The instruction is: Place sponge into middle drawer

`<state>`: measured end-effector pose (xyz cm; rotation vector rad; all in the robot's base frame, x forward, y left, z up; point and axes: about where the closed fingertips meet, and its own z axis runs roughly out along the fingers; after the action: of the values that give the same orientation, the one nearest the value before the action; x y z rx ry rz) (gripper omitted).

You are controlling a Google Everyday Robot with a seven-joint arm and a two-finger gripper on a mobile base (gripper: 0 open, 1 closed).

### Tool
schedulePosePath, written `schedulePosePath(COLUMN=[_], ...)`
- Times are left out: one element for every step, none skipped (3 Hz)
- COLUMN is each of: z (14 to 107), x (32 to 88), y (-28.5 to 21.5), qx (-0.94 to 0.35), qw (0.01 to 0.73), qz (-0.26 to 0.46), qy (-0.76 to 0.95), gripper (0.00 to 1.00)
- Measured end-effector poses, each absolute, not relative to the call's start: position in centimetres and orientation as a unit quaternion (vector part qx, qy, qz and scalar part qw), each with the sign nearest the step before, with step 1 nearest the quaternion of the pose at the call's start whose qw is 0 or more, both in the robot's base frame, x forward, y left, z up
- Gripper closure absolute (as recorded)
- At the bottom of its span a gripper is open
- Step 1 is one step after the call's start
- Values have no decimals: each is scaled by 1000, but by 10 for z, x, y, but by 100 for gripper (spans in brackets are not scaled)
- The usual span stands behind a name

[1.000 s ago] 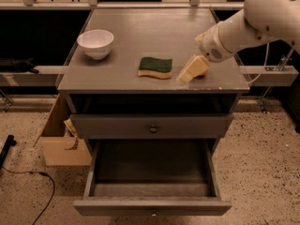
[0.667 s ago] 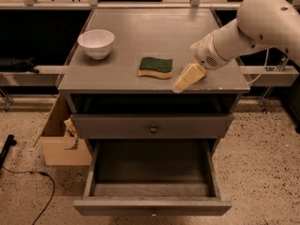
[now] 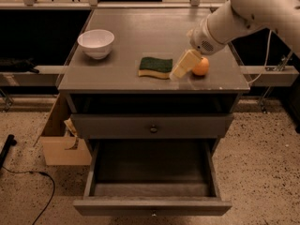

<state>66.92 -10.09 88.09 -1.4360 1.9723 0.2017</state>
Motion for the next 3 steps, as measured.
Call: schedulePosePath(z=[885,885,870], x=[694,694,706], y=[-96,-96,-85], qx=[-555,-555,-560], qw=[337,337,331], qz=[74,74,86], qy=[757,757,755], gripper=[0,0,0])
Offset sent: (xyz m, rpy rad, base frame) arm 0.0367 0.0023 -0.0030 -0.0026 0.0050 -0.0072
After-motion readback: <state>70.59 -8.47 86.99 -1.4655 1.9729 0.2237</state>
